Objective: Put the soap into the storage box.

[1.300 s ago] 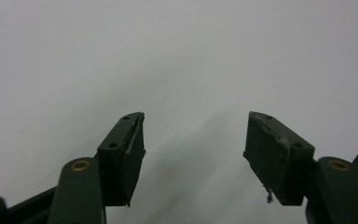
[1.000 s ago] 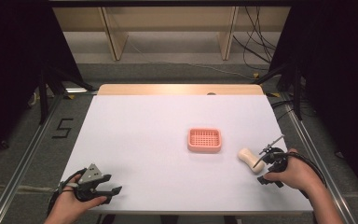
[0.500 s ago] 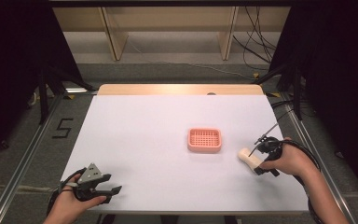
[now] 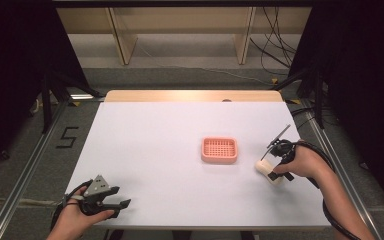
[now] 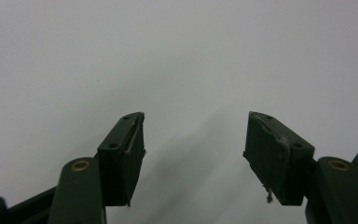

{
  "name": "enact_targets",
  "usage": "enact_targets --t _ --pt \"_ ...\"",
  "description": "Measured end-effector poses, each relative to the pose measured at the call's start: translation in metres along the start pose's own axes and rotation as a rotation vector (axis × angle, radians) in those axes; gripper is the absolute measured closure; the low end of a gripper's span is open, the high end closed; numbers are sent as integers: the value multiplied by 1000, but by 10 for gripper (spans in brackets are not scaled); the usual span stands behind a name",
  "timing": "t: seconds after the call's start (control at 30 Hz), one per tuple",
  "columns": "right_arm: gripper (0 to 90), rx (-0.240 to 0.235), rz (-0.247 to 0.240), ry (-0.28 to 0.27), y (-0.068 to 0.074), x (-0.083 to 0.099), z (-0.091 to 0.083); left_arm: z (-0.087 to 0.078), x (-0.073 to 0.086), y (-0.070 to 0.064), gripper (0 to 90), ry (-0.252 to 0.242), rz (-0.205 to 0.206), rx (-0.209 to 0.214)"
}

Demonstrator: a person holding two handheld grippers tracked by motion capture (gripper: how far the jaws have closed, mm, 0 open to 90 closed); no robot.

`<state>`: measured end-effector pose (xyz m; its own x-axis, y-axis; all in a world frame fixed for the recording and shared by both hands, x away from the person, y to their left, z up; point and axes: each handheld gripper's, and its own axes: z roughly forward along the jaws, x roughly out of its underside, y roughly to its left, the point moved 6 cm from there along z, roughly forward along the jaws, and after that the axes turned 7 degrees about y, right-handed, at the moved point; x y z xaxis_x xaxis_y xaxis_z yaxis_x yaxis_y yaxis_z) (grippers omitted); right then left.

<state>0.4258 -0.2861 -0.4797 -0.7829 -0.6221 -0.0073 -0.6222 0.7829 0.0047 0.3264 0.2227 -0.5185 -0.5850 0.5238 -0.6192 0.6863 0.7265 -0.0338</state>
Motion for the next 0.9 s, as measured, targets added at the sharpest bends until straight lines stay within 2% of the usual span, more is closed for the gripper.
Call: enact_targets --t 0.1,0.13,0.17,0.23,0.3,0.33,0.37,0.4,0.47,0.5,0.53,0.57,0.6,0.67,0.7,0.73,0.9 --pt "379 4 -15 3 -2 -6 3 0 0 0 370 1 -1 1" --pt "379 4 -15 3 -2 -6 3 1 0 -1 370 0 -23 9" --pt "379 -5 9 12 0 -8 3 2 0 -2 370 -15 -41 11" --pt "385 1 -16 15 -2 -10 4 1 1 -1 370 1 -22 10" --pt "389 0 -12 34 -1 -11 4 1 0 -1 370 -5 -26 10" --pt "392 -3 7 45 1 -12 4 0 0 0 370 -2 -5 3" --pt "395 6 -39 27 -3 -15 6 0 0 0 370 2 0 2" --pt "396 -3 -6 52 0 -16 6 0 0 -1 370 1 -16 6" --pt "397 -2 -15 52 0 -17 7 1 0 -1 370 -8 -30 7" --pt "399 -1 -34 49 -1 -19 8 1 0 0 370 -3 -26 1" --pt "400 -4 -9 60 1 -20 8 0 0 0 370 3 -19 12" --pt "402 2 -41 55 -1 -21 8 -1 1 0 370 16 -8 11" --pt "405 -2 -25 56 0 -22 8 0 0 0 370 4 -19 12" --pt "410 6 -58 67 -2 -24 12 0 1 0 370 7 -12 10" --pt "410 6 -58 67 -2 -24 12 0 1 0 370 7 -11 9" --pt "412 4 -34 80 0 -24 12 0 1 0 370 4 -14 10" --pt "420 4 -60 79 -3 -26 16 1 0 0 371 -2 -23 2"
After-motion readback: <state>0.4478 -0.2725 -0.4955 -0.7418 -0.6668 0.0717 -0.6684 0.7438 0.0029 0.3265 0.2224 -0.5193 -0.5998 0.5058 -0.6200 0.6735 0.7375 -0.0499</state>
